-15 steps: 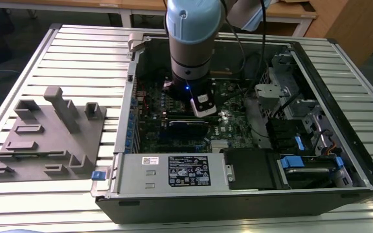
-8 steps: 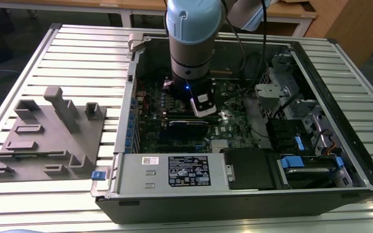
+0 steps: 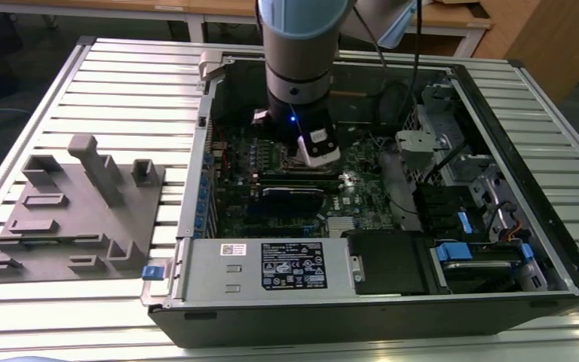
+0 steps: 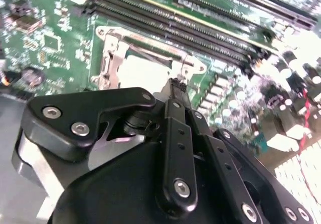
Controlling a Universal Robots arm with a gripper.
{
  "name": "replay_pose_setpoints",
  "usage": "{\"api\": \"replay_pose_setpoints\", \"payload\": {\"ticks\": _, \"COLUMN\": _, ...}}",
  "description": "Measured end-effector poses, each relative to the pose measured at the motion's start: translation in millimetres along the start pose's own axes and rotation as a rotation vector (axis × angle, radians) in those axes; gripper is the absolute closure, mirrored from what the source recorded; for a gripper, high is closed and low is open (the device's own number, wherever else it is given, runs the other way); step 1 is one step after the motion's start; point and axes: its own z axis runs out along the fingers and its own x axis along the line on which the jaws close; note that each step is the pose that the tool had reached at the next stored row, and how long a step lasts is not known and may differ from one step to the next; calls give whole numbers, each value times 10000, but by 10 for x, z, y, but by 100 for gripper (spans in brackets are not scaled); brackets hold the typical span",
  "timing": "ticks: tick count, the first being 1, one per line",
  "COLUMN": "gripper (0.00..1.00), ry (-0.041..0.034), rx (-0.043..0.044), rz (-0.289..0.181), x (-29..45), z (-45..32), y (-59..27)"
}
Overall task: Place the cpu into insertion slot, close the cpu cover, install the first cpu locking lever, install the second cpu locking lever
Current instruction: 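Install the second cpu locking lever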
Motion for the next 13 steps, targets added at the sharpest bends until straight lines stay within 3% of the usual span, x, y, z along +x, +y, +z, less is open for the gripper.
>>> {"api": "replay_pose_setpoints", "payload": {"ticks": 4, "gripper": 89, "ry": 0, "rx": 0, "rz": -1, "x": -4, "z": -149, "y": 42}}
{"api": "replay_pose_setpoints", "payload": {"ticks": 6, "gripper": 89, "ry": -10, "rx": 50, "rz": -4, "x": -7, "z": -162, "y": 47}}
{"api": "replay_pose_setpoints", "payload": {"ticks": 7, "gripper": 89, "ry": -33, "rx": 172, "rz": -14, "x": -8, "z": -163, "y": 47}}
{"api": "replay_pose_setpoints", "payload": {"ticks": 10, "gripper": 89, "ry": -155, "rx": 701, "rz": -57, "x": -8, "z": -164, "y": 47}}
{"api": "replay_pose_setpoints", "payload": {"ticks": 13, "gripper": 89, "ry": -230, "rx": 1080, "rz": -82, "x": -7, "z": -164, "y": 47}}
